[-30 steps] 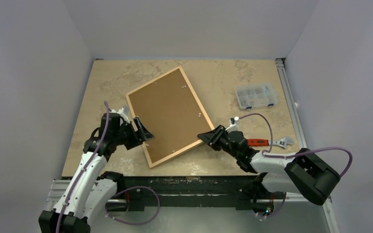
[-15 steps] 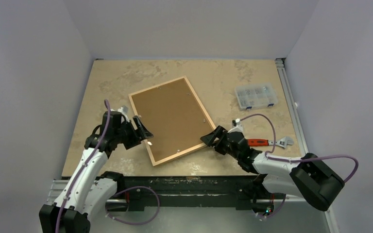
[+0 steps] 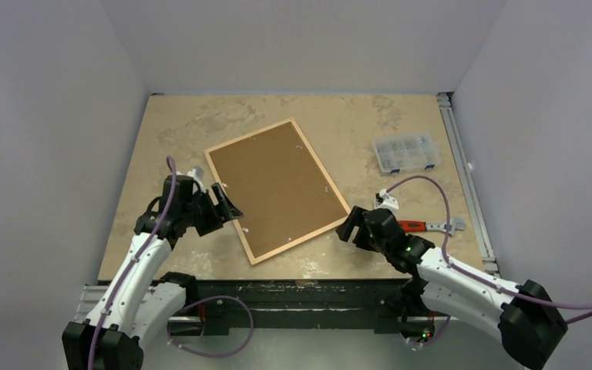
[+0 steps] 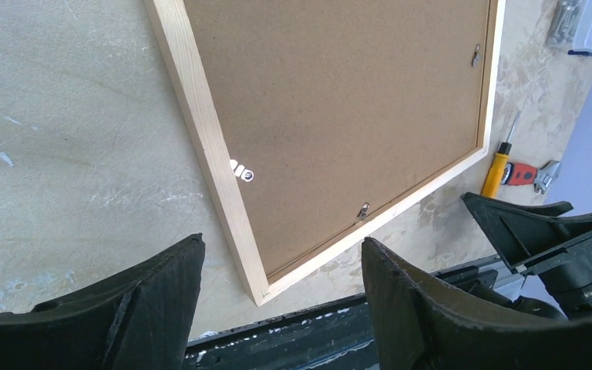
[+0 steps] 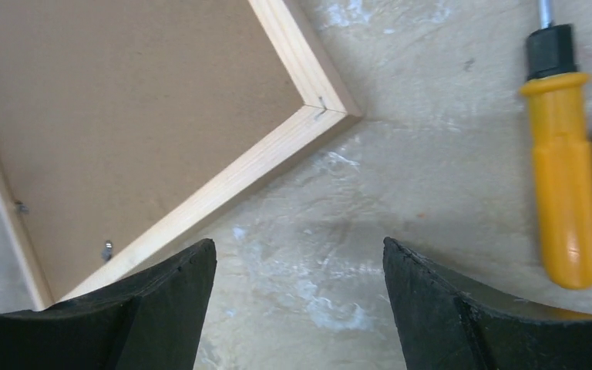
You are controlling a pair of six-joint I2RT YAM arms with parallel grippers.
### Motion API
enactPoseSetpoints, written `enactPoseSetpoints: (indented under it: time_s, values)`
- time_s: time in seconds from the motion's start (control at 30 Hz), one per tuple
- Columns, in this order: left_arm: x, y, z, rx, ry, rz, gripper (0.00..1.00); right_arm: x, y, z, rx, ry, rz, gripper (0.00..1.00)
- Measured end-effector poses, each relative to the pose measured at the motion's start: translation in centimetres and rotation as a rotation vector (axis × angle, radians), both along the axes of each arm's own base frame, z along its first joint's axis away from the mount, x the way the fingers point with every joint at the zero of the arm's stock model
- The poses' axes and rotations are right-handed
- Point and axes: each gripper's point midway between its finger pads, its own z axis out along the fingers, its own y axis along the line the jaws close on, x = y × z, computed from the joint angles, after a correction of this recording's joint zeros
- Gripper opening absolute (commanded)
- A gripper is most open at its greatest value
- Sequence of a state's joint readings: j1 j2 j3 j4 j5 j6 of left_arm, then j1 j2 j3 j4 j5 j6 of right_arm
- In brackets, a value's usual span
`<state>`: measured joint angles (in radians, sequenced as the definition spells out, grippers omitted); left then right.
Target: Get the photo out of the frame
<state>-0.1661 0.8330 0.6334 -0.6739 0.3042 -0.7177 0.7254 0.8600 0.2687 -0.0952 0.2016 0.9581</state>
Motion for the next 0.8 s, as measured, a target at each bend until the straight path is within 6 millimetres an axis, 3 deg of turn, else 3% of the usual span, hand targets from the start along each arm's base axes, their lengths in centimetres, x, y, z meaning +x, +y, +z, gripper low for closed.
enactPoseSetpoints:
  time_s: [0.13, 0.27, 0.4, 0.63, 0.8]
  values:
    - [0.0, 0.0, 0.0, 0.001, 0.0, -0.004, 0.72, 0.4, -1.7, 0.6, -0.14, 0.004, -0.007, 0.74]
    - [0.0, 0.0, 0.0, 0.003, 0.002, -0.007, 0.72, 2.3, -2.7, 2.0, -0.274, -0.005, -0.045, 0.73]
    - [-0.1, 0.1, 0.7, 0.015, -0.017, -0.024, 0.72, 3.5, -4.4, 1.9, -0.363, 0.018, -0.108, 0.71]
    - [0.4, 0.0, 5.2, 0.015, -0.148, -0.055, 0.72, 3.4, -7.1, 1.5, -0.396, 0.045, -0.207, 0.69]
    - [1.4, -1.6, 7.6, -0.062, -0.204, -0.099, 0.72, 2.7, -8.0, 0.9, -0.391, 0.059, -0.237, 0.62]
